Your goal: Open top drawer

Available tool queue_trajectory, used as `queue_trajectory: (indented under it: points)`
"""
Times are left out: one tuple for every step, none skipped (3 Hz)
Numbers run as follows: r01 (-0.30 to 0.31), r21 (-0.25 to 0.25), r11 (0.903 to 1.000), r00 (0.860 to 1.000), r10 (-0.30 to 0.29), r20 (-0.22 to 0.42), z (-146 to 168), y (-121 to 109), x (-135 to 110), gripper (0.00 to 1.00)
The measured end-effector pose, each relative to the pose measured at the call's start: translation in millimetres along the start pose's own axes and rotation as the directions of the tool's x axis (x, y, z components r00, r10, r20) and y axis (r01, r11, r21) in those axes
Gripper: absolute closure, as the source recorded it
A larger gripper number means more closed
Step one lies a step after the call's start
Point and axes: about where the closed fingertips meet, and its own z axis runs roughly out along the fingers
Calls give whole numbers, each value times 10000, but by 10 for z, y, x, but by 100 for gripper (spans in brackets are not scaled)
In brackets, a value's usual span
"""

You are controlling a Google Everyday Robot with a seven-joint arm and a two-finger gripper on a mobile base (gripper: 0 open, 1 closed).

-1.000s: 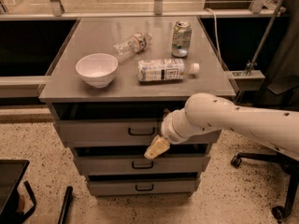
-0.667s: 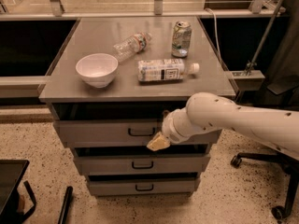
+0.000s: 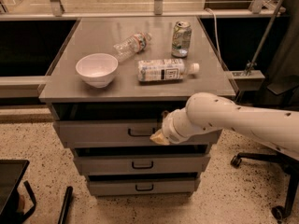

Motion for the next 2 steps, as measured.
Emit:
queue_trajectory:
  points:
    - [0,0,10000,10000,0,0,-54,-10,-39,100]
    - [24,-42,10000,10000,-24,58,-66,66,-33,100]
